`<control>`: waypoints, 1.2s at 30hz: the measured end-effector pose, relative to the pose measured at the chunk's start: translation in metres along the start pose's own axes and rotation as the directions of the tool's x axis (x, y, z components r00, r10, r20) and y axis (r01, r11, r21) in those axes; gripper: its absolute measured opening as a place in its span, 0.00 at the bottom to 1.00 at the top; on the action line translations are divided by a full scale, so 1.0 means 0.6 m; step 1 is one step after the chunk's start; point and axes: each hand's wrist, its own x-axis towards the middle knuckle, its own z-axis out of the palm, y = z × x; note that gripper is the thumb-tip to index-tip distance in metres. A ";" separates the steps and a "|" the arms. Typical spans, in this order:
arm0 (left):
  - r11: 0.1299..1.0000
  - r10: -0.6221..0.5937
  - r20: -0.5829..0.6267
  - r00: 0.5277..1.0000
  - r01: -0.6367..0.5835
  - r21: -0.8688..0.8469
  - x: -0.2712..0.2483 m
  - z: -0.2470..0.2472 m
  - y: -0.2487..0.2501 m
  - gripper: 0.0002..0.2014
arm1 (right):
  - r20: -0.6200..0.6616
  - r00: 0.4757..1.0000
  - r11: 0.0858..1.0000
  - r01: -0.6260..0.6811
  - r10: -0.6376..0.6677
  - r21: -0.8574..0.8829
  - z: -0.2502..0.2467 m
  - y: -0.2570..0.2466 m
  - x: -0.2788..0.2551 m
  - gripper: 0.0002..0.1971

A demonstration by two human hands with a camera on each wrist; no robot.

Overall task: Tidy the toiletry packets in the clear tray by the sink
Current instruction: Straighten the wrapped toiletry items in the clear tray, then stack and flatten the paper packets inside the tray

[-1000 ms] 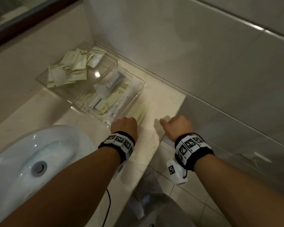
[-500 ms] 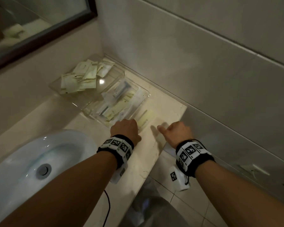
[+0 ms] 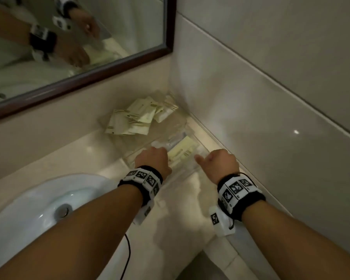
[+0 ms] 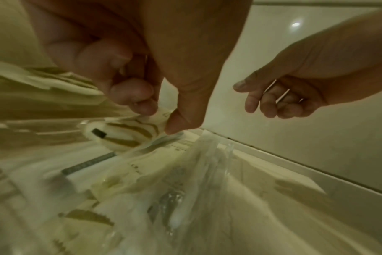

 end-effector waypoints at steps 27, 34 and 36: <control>0.892 -0.342 0.023 0.940 0.332 -0.305 0.061 -0.033 -0.027 0.13 | 0.220 0.912 0.928 0.299 -0.347 0.222 0.003 -0.155 0.213 0.16; 0.812 -0.445 -0.226 0.867 0.284 -0.510 0.104 -0.090 -0.099 0.06 | 0.165 0.866 0.868 0.422 -0.471 0.263 -0.010 -0.246 0.240 0.12; 0.803 -0.438 -0.300 0.848 0.218 -0.555 0.124 -0.101 -0.109 0.06 | 0.166 0.856 0.860 0.441 -0.489 0.257 -0.011 -0.264 0.250 0.11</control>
